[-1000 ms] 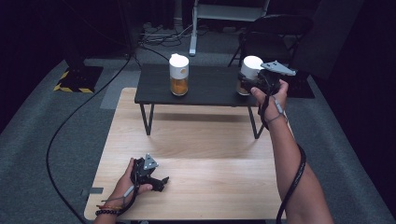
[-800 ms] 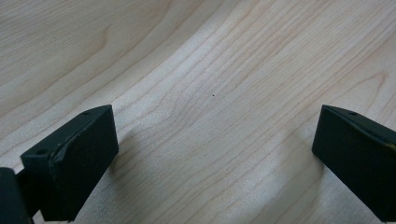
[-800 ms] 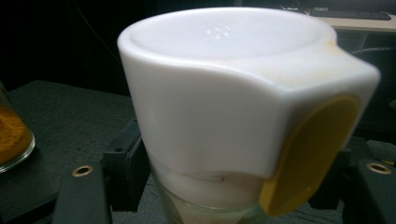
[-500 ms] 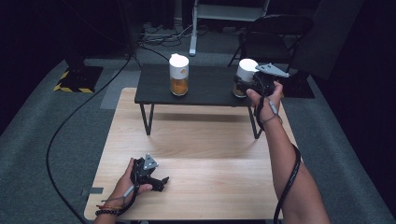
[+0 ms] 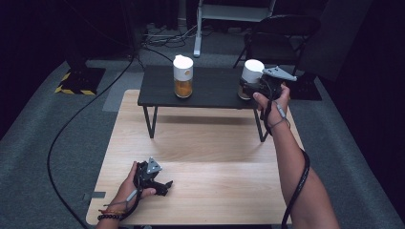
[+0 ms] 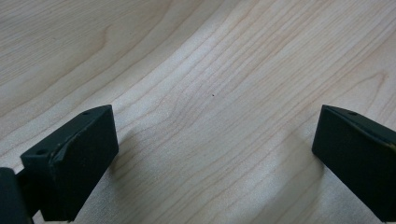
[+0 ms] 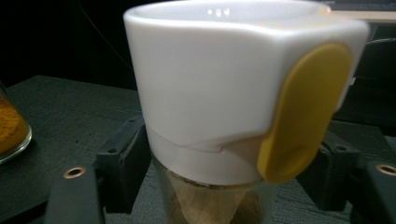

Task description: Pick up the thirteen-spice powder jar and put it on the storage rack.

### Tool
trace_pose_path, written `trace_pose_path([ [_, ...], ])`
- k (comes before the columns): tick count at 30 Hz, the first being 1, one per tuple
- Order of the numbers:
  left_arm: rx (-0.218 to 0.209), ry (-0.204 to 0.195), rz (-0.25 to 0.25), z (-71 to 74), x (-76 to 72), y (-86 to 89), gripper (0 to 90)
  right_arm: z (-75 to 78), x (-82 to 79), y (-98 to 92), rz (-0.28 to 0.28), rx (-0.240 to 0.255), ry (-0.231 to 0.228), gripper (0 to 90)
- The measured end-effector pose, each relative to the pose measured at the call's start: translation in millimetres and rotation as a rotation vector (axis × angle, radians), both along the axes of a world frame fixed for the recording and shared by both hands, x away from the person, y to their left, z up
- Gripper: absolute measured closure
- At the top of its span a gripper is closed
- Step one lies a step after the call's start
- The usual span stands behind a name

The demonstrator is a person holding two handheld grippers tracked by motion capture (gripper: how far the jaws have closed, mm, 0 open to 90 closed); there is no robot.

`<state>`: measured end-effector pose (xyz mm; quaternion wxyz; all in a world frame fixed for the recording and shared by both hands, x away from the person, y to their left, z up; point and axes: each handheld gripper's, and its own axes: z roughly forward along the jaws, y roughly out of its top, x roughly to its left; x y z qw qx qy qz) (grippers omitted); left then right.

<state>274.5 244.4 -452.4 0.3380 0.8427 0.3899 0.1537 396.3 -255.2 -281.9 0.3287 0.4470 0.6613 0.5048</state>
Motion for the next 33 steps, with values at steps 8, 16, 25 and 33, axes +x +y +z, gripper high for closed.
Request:
trace_pose_path([
  [8,0.0,-0.001,-0.001,-0.1,0.1,0.1,0.4,2.4,5.7,-0.1,0.006,-0.035,0.041,11.0],
  [16,0.0,0.0,-0.001,-0.1,0.1,0.1,0.5,2.2,3.2,0.3,0.007,-0.039,0.045,2.0],
  [25,0.002,0.0,-0.003,0.2,0.3,0.1,0.5,5.5,-8.1,-6.1,0.007,-0.037,0.043,1.7],
  [33,0.001,0.0,-0.002,0.1,0.2,0.1,0.4,3.6,-28.9,-17.7,0.018,-0.049,0.0,1.5],
])
